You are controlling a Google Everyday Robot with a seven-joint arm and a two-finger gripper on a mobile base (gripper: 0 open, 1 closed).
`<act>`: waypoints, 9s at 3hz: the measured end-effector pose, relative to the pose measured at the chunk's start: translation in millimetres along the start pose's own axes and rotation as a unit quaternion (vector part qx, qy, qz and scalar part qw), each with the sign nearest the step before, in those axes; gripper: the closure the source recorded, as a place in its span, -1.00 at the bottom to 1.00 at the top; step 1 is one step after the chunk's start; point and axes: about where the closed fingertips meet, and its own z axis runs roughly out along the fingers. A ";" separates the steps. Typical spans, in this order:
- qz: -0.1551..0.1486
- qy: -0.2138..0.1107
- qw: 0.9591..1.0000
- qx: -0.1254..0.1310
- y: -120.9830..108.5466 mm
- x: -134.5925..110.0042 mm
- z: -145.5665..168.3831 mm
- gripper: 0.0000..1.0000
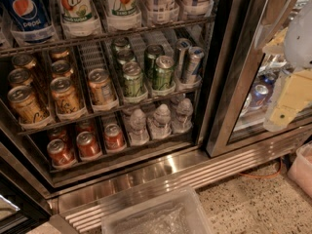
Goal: Pick 7up can from top shelf of fridge
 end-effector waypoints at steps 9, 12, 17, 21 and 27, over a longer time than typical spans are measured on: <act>0.002 -0.305 0.941 0.145 -10.5 -123.7 -2.3 -1.00; -0.012 -0.411 0.906 0.103 40.8 -192.9 0.3 -1.00; 0.096 -0.488 0.850 0.175 24.1 -255.3 3.8 -1.00; 0.086 -0.572 0.792 0.196 -13.3 -283.3 2.5 -1.00; 0.152 -0.593 0.747 0.259 -80.0 -287.6 -12.0 -0.76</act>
Offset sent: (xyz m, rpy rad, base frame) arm -0.0039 0.0147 -0.0026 0.0382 -0.0283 0.0207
